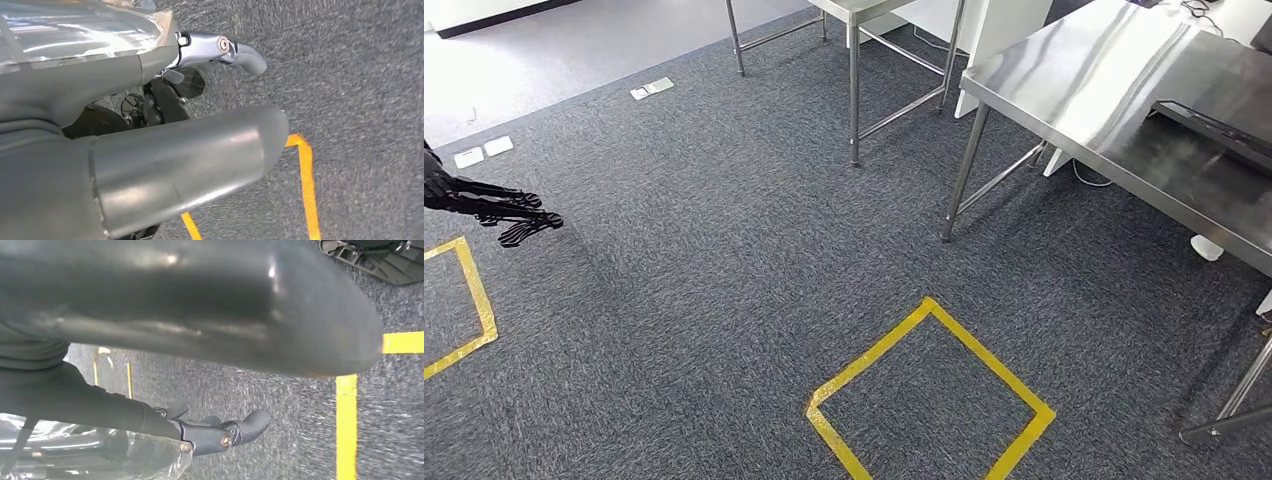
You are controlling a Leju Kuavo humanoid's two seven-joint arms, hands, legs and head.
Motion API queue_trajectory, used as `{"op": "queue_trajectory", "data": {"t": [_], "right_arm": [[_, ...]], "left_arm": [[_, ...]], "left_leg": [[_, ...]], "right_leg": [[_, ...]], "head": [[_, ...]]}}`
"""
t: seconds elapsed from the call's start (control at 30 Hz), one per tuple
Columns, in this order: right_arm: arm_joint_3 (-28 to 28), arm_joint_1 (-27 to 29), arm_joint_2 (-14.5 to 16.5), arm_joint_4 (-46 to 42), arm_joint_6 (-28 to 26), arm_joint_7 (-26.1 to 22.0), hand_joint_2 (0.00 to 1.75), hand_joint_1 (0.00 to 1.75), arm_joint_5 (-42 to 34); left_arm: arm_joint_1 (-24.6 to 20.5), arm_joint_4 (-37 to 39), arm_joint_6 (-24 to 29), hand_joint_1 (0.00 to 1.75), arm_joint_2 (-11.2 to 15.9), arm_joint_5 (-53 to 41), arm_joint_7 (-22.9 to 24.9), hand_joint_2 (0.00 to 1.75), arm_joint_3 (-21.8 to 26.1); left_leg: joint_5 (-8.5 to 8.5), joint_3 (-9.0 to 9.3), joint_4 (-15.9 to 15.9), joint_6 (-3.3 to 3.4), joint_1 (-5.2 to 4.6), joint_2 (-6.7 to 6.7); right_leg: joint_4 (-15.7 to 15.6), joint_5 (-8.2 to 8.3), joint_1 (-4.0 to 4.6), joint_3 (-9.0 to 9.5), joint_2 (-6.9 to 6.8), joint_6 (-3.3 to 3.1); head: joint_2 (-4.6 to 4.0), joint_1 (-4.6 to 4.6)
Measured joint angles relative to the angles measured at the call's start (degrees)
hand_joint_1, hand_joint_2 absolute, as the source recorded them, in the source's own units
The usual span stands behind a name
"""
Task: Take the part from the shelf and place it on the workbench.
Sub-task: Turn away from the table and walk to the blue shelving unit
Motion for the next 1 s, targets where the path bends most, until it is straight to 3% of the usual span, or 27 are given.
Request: {"op": "queue_trajectory", "data": {"t": [0.07, 0.13, 0.17, 0.23, 0.3, 0.37, 0.4, 0.43, 0.47, 0.53, 0.6, 0.67, 0.73, 0.8, 0.83, 0.9, 0.93, 1.0], "right_arm": [[0.2, 0.1, 0.0, 0.0, 0.0, 0.0, 0.0, 0.0, -0.1], [0.3, 0.1, 0.0, 0.0, 0.0, 0.0, 0.0, 0.0, -0.1], [0.3, 0.0, 0.0, 0.0, 0.0, 0.0, 0.0, 0.0, -0.1], [0.3, 0.1, 0.0, 0.0, 0.0, 0.0, 0.0, 0.0, -0.1], [0.3, 0.3, 0.0, 0.0, 0.0, 0.0, 0.0, 0.0, -0.1], [0.3, 0.7, 0.0, 0.0, 0.0, 0.0, 0.0, 0.0, -0.1], [0.3, 0.8, 0.0, 0.1, 0.0, 0.0, 0.0, 0.0, 0.0], [0.3, 0.9, 0.0, 0.1, 0.0, 0.0, 0.0, 0.0, 0.0], [0.4, 1.0, 0.0, 0.1, 0.0, 0.0, 0.0, 0.0, 0.2], [0.5, 1.0, 0.0, 0.1, 0.0, 0.0, 0.0, 0.0, 0.7], [0.7, 0.9, 0.0, 0.2, 0.0, 0.0, 0.0, 0.0, 1.2], [1.0, 0.8, 0.0, 0.2, 0.0, 0.1, 0.0, 0.0, 1.6], [1.3, 0.8, 0.0, 0.2, 0.0, 0.2, 0.0, 0.0, 1.8], [1.5, 0.9, 0.0, 0.2, 0.0, 0.2, 0.0, 0.0, 1.8], [1.6, 1.0, 0.0, 0.2, 0.0, 0.2, 0.0, 0.0, 1.8], [1.7, 1.1, -0.1, 0.2, -0.1, 0.2, 0.0, 0.0, 1.6], [1.7, 1.1, -0.1, 0.2, -0.1, 0.2, 0.0, 0.0, 1.4], [1.7, 1.1, 0.0, 0.2, -0.4, 0.1, 0.0, 0.0, 1.3]], "left_arm": [[-0.3, 0.0, 0.0, 0.0, 0.0, 0.0, 0.1, 0.0, -0.2], [-0.4, 0.0, 0.0, 0.0, 0.1, 0.0, 0.1, 0.0, -0.5], [-0.4, 0.0, 0.0, 0.0, 0.1, 0.0, 0.2, 0.0, -0.5], [-0.4, 0.0, 0.0, 0.0, 0.1, 0.0, 0.2, 0.0, -0.6], [-0.6, 0.0, 0.0, 0.0, 0.0, 0.0, 0.2, 0.0, -0.7], [-0.6, 0.0, 0.0, 0.0, 0.0, 0.0, 0.2, 0.0, -0.8], [-0.5, 0.0, 0.0, 0.0, 0.0, 0.0, 0.3, 0.0, -0.8], [-0.4, 0.0, 0.0, 0.0, 0.0, 0.0, 0.3, 0.0, -0.8], [-0.4, 0.0, 0.0, 0.0, 0.0, 0.0, 0.3, 0.0, -0.8], [-0.4, 0.0, 0.1, 0.0, 0.0, 0.1, 0.3, 0.0, -0.8], [-0.3, 0.0, 0.1, 0.0, 0.1, 0.3, 0.2, 0.0, -0.8], [0.0, 0.0, 0.1, 0.0, 0.1, 0.5, 0.1, 0.0, -0.8], [0.3, 0.0, 0.1, 0.0, 0.1, 0.6, 0.0, 0.0, -0.8], [0.3, 0.0, 0.0, 0.0, 0.2, 0.6, 0.0, 0.0, -0.8], [0.3, 0.0, 0.0, 0.0, 0.2, 0.5, 0.0, 0.0, -0.8], [0.4, 0.0, 0.0, 0.0, 0.1, 0.3, 0.0, 0.0, -0.8], [0.5, 0.0, 0.0, 0.0, 0.1, 0.2, 0.1, 0.0, -0.8], [0.4, 0.0, 0.0, 0.0, 0.1, 0.0, 0.3, 0.0, -0.8]], "left_leg": [[1.17, 2.44, -4.6, 0.62, -0.35, 1.2], [1.4, 2.6, -5.6, 1.47, -0.73, 0.49], [1.61, 2.6, -5.8, 1.91, -0.75, -0.03], [2.18, 2.57, -6.3, 2.86, -0.57, -1.07], [2.54, 2.23, -6.4, 3.41, -0.49, -2.28], [2.75, 1.87, -6.4, 3.51, -0.53, -3.74], [2.85, 1.79, -6.4, 3.45, -0.53, -4.48], [2.95, 1.77, -6.4, 3.35, -0.51, -5.23], [3.03, 1.77, -6.3, 3.21, -0.49, -5.96], [3.17, 1.68, -6.2, 2.71, -0.62, -7.18], [3.34, 1.49, -6.1, 2.04, -0.77, -8.0], [3.5, 1.19, -6.1, 1.4, -0.61, -8.44], [1.9, -0.02, -3.9, 0.98, -0.5, -6.42], [-1.75, -2.83, 2.2, 0.72, -0.45, -3.62], [-3.55, -4.67, 6.2, 0.54, -0.36, -2.98], [-4.73, -6.66, 10.7, 0.26, -0.12, -2.41], [-3.61, -5.84, 9.3, 0.19, 0.0, -2.14], [-0.31, -1.57, 1.7, 0.22, 0.14, -0.38]], "right_leg": [[0.1, -0.16, 0.44, 0.03, -0.84, 0.4], [0.0, -0.2, 0.73, 0.11, -1.77, 0.98], [0.2, -0.38, 0.64, 0.01, -1.52, 1.31], [3.0, -2.2, 0.37, -1.24, 0.94, 1.62], [10.3, -5.76, 0.02, -4.69, 3.68, 1.41], [16.8, -8.02, -0.14, -7.75, 4.34, 1.68], [17.2, -7.79, -0.23, -7.85, 4.42, 2.12], [14.8, -6.54, -0.38, -6.63, 4.56, 2.69], [10.5, -4.74, -0.64, -4.47, 5.17, 3.27], [2.6, -1.82, -0.96, -0.76, 7.1, 3.6], [0.2, -1.04, -0.72, 0.2, 7.87, 2.82], [0.1, -0.66, -0.74, 0.4, 6.85, 1.8], [-0.1, -0.26, -1.04, 0.52, 5.67, 0.71], [-0.2, -0.19, -0.85, 0.45, 4.33, -0.11], [-0.2, -0.23, -0.63, 0.41, 3.53, -0.34], [-0.2, -0.31, -0.35, 0.35, 2.0, -0.42], [-0.1, -0.35, -0.31, 0.38, 1.4, -0.43], [-0.1, -0.58, -0.19, 0.58, 0.37, -0.23]], "head": [[0.0, 0.09], [0.0, 0.25], [0.0, 0.26], [0.0, 0.29], [0.0, 0.41], [0.0, 0.46], [0.0, 0.46], [0.0, 0.46], [0.0, 0.48], [0.0, 0.5], [0.0, 0.48], [0.01, 0.44], [0.01, 0.28], [0.0, 0.08], [0.0, 0.01], [0.0, 0.01], [0.0, 0.01], [0.0, -0.01]]}}
